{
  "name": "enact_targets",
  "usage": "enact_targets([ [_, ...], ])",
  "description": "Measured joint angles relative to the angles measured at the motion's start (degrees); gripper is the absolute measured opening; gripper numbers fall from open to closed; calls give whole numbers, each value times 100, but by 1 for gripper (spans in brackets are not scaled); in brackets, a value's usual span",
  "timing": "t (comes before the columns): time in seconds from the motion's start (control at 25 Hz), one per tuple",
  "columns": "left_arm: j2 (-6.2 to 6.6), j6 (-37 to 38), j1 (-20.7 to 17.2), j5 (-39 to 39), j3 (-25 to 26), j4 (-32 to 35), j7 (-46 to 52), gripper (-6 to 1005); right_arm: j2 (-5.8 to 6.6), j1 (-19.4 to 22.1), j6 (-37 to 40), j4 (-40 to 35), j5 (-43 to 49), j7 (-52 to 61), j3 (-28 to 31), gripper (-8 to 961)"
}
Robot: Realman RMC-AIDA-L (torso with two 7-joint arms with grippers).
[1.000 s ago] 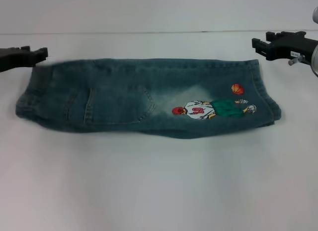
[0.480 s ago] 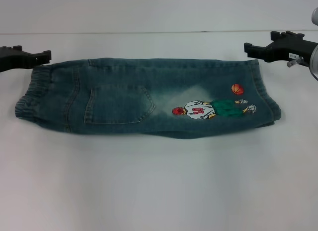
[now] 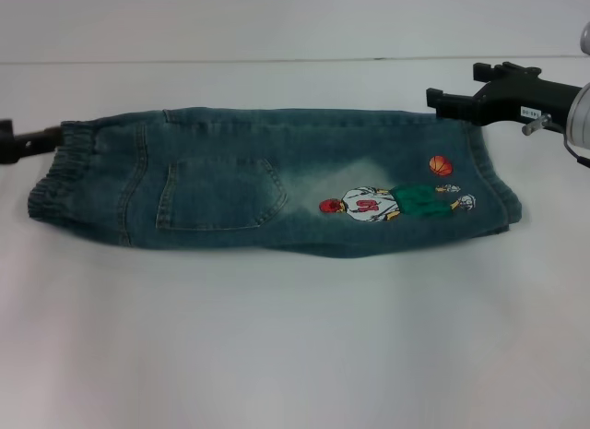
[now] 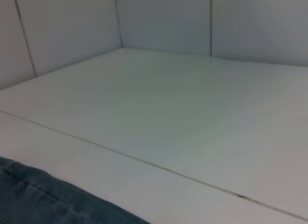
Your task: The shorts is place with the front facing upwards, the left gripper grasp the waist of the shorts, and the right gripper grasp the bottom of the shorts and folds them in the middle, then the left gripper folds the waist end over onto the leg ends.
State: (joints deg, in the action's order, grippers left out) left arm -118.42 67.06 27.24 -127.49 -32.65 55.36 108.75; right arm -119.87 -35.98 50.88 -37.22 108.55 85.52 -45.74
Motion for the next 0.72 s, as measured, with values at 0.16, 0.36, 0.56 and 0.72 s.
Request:
enact_targets([
  [0.16,112,789,-297,110,345,76,-16,876,-14,73,191,41,-272,-322,-21,932],
  [0.36,163,1369,-688,247,715,134,-186,877,-18,180,587,83,-564,-610,-28,931],
  [0.56,64,1507,-911,370,887,70,-307,877,-35,217,845,280,-800,-907,-32,930],
  [0.72,-12,1500,-967,369,893,41,-614,877,-35,223,911,383,-867,-1037,-45,930],
])
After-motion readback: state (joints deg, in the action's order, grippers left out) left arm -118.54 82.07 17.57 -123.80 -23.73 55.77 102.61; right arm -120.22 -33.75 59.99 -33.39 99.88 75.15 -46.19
